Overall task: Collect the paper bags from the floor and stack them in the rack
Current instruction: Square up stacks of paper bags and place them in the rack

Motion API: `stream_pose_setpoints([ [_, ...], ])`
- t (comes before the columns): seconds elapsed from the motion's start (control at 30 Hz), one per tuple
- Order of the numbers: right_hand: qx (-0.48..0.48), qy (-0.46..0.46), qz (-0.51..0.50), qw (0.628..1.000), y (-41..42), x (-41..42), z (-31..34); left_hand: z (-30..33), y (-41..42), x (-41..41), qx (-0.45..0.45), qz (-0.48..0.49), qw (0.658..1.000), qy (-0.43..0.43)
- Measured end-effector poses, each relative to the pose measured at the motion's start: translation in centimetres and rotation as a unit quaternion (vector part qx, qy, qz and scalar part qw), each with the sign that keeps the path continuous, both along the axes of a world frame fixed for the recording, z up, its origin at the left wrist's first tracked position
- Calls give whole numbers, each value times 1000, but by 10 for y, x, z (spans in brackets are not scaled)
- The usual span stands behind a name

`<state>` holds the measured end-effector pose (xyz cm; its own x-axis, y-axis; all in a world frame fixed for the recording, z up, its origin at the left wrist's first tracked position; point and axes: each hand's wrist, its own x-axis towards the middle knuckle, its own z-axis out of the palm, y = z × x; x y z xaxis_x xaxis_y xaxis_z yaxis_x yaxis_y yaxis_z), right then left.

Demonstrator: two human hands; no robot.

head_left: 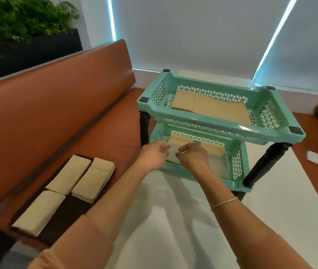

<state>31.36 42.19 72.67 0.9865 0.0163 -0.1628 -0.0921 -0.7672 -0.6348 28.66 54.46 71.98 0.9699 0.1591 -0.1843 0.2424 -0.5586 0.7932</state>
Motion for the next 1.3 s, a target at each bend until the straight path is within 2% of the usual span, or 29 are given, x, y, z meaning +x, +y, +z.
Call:
stream_pose_setpoints([
  [0.13,36,27,98,994,31,-38,-8,-8,39,-55,-54,47,997,-25],
  [0.27,58,53,194,978,87,-72,-29,-30,99,-107,-89,149,985,2],
  [0.43,42,91,301,948,170,-94,-62,-79,194,-154,-9,312,946,83],
  [0.53,27,138,315,939,222,-96,-86,-108,247,-175,57,343,923,166],
  [0.63,11,196,306,932,275,-95,-119,-143,301,-186,101,337,901,254],
  [0.73,-2,251,277,928,330,-94,-165,-185,354,-186,120,331,884,308],
  [1.0,43,386,158,908,426,-89,-275,-275,442,-157,112,257,904,323],
  [1.2,151,480,85,860,456,-93,-326,-320,454,-150,105,203,890,394],
  [1.3,170,482,76,856,465,-97,-335,-328,456,-147,109,217,884,400],
])
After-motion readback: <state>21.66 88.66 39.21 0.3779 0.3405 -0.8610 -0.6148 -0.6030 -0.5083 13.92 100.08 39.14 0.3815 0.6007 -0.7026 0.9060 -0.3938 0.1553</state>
